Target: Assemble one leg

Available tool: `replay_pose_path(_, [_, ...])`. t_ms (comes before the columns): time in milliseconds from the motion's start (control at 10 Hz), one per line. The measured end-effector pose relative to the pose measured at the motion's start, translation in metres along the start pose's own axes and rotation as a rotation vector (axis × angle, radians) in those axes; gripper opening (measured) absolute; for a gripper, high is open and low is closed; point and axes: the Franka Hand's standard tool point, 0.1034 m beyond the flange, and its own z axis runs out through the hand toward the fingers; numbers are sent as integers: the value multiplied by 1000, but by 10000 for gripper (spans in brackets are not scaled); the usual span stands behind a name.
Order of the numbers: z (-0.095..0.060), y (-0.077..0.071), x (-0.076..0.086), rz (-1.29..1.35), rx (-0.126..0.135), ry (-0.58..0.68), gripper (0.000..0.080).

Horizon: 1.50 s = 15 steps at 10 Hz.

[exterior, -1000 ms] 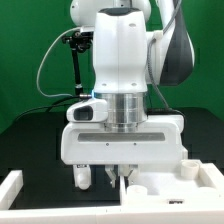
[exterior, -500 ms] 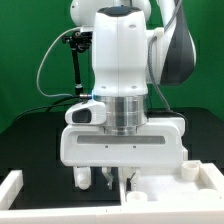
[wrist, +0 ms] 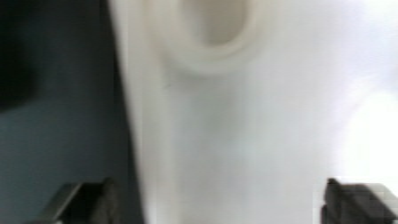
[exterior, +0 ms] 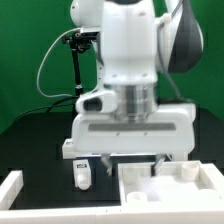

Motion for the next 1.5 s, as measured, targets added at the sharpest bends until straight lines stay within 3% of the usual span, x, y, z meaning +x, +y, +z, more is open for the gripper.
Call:
replay_pose_path(100, [-18, -21, -9, 16, 8, 12, 636])
replay_pose_path(200, [-30, -39, -14, 6, 15, 26, 646])
replay_pose_path(500, [-28, -44, -17, 14, 15, 10, 648])
replay_pose_path(700, [-31, -83, -52, 14, -8, -53, 648])
replay_pose_path(800, [-30, -92, -68, -11, -22, -111, 648])
replay_pose_path(1000, [-28, -91, -81, -68, -34, -167, 648])
replay_pose_path(1100, [-28, -86, -85, -53, -51, -260, 648])
replay_pose_path(1300, [-24, -81, -84, -36, -81, -392, 648])
replay_pose_path(1400, [-11, -82, -87, -6, -75, -445, 648])
replay_pose_path(1500, [1, -81, -97, -6, -94, -539, 648])
